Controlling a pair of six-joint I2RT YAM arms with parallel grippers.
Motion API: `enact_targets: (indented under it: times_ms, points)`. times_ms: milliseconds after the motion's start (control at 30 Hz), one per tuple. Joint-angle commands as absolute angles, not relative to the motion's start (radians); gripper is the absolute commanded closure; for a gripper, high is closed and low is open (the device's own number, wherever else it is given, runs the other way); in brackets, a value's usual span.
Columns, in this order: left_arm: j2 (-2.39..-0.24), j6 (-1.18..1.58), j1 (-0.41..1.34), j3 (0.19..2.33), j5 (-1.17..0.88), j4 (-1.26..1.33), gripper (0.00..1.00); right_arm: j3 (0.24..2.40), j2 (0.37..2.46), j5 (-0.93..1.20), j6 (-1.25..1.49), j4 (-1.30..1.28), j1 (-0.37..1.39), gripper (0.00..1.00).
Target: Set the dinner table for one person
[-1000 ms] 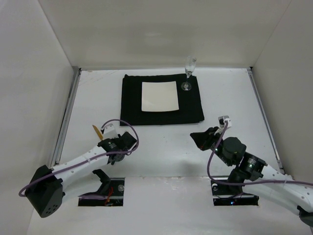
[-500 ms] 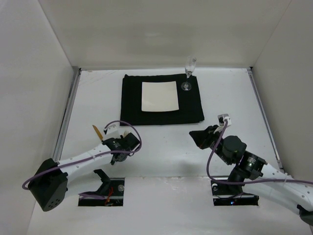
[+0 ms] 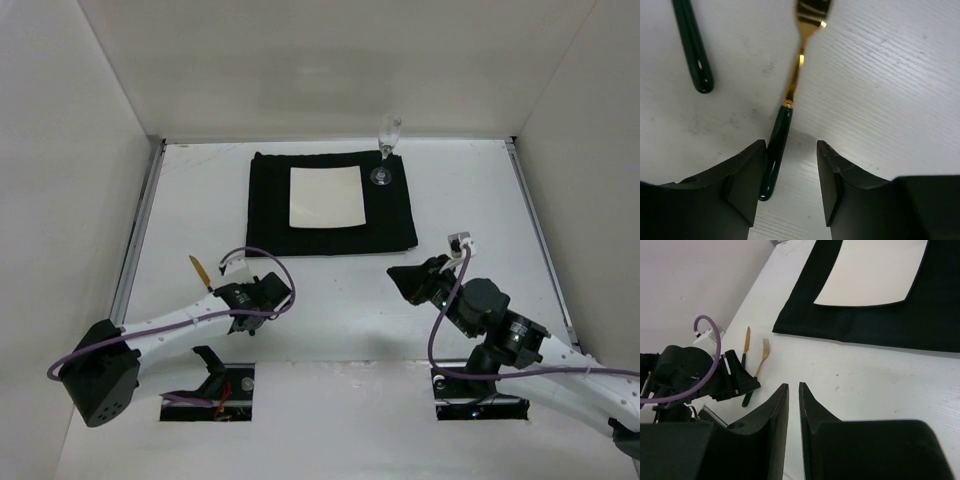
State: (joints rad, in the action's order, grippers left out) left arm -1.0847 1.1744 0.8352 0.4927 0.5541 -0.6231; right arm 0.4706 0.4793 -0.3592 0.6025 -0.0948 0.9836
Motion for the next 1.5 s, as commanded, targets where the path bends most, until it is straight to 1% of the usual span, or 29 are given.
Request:
enact_targets:
  times_ms: [0, 133, 333, 433, 533, 667, 833, 933, 1000, 1133, 1233, 1467]
  points:
    - [-1.088, 1.227, 0.866, 0.495, 0.538, -0.586, 0.58, 0.517, 0.495, -0.354, 0.589, -0.029, 0.993, 0.8]
    - [-1.078, 1.264, 0.89, 0.476, 0.546, -0.594, 0.61, 0.517, 0.5, -0.353, 0.589, -0.029, 0.993, 0.8]
    - [-1.068, 1.325, 0.918, 0.442, 0.549, -0.598, 0.68, 0.52, 0.52, -0.353, 0.589, -0.028, 0.989, 0.8]
    - [-1.065, 1.331, 0.921, 0.431, 0.551, -0.586, 0.75, 0.52, 0.523, -0.353, 0.589, -0.028, 0.987, 0.8]
    - [-1.058, 1.324, 0.926, 0.436, 0.566, -0.584, 0.89, 0.514, 0.52, -0.353, 0.589, -0.029, 0.981, 0.8]
    - [-1.022, 1.261, 0.964, 0.501, 0.626, -0.603, 0.94, 0.496, 0.509, -0.353, 0.589, -0.034, 0.964, 0.79]
    - [-1.048, 1.149, 1.036, 0.69, 0.722, -0.647, 0.96, 0.459, 0.509, -0.351, 0.584, -0.031, 0.897, 0.78]
    - [-1.103, 1.031, 1.059, 0.823, 0.741, -0.603, 0.96, 0.411, 0.506, -0.373, 0.609, -0.025, 0.848, 0.74]
    - [-1.158, 0.918, 1.05, 0.906, 0.723, -0.514, 0.96, 0.374, 0.505, -0.39, 0.635, -0.029, 0.815, 0.71]
    - [-1.317, 0.712, 0.989, 1.073, 0.551, -0.267, 0.96, 0.351, 0.518, -0.402, 0.673, -0.064, 0.751, 0.67]
    - [-1.477, 0.626, 0.938, 1.23, 0.437, -0.163, 0.96, 0.338, 0.526, -0.434, 0.715, -0.078, 0.737, 0.64]
    - [-1.836, 0.604, 0.894, 1.546, 0.272, -0.038, 0.97, 0.27, 0.511, -0.426, 0.833, -0.093, 0.659, 0.62]
